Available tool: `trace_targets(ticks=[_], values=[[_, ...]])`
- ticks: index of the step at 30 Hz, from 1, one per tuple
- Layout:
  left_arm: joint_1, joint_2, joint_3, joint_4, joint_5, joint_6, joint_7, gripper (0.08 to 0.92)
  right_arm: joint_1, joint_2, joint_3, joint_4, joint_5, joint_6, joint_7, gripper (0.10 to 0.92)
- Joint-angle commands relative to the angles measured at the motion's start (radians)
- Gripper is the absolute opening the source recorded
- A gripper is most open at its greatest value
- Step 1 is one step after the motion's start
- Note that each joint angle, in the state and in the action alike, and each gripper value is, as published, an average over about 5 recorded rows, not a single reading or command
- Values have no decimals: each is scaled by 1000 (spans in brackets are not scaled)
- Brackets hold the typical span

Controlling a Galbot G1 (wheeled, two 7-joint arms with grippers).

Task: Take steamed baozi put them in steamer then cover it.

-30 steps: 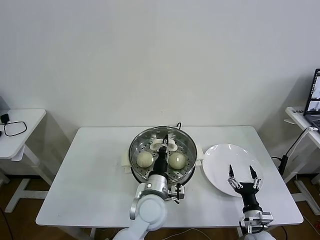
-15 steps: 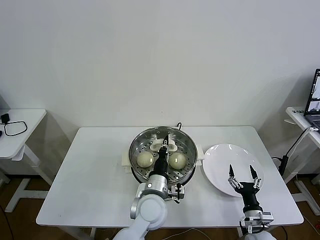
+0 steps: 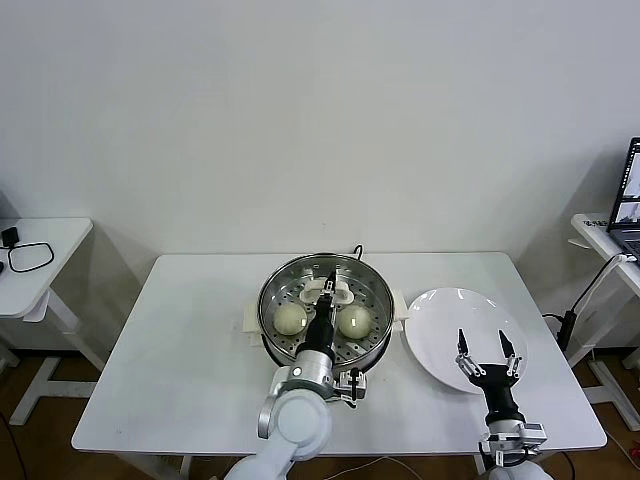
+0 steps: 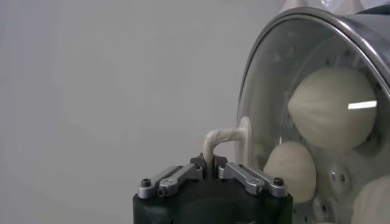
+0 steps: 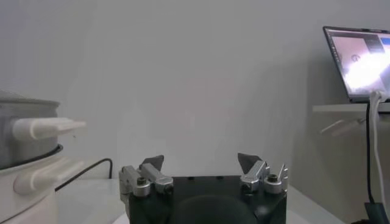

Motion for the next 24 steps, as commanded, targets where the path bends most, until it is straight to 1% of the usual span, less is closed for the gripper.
trace_targets(ticks=[1, 9, 12, 16, 18, 20, 24], values=[[54, 33, -5, -94, -5, -11, -1, 256, 1, -2, 0, -3, 1, 1, -1, 823], [167, 100, -23, -268, -39, -19, 6, 489, 5, -2, -2, -5, 1, 2, -1, 823], [216, 122, -38, -317, -53, -27, 9, 576, 4, -3, 0, -3, 2, 3, -1, 823], [287, 142, -75, -384, -123, -39, -23, 688, 0, -6, 6, 0, 2, 7, 0, 823], [330, 147, -111, -432, -219, -50, -62, 748, -4, -7, 9, 5, 3, 8, 1, 823], [377, 148, -158, -480, -392, -86, -121, 792, -8, -9, 13, 16, 6, 5, 2, 823], [450, 132, -270, -532, -879, -229, -258, 821, -22, -14, 26, 57, 19, -13, 5, 823]])
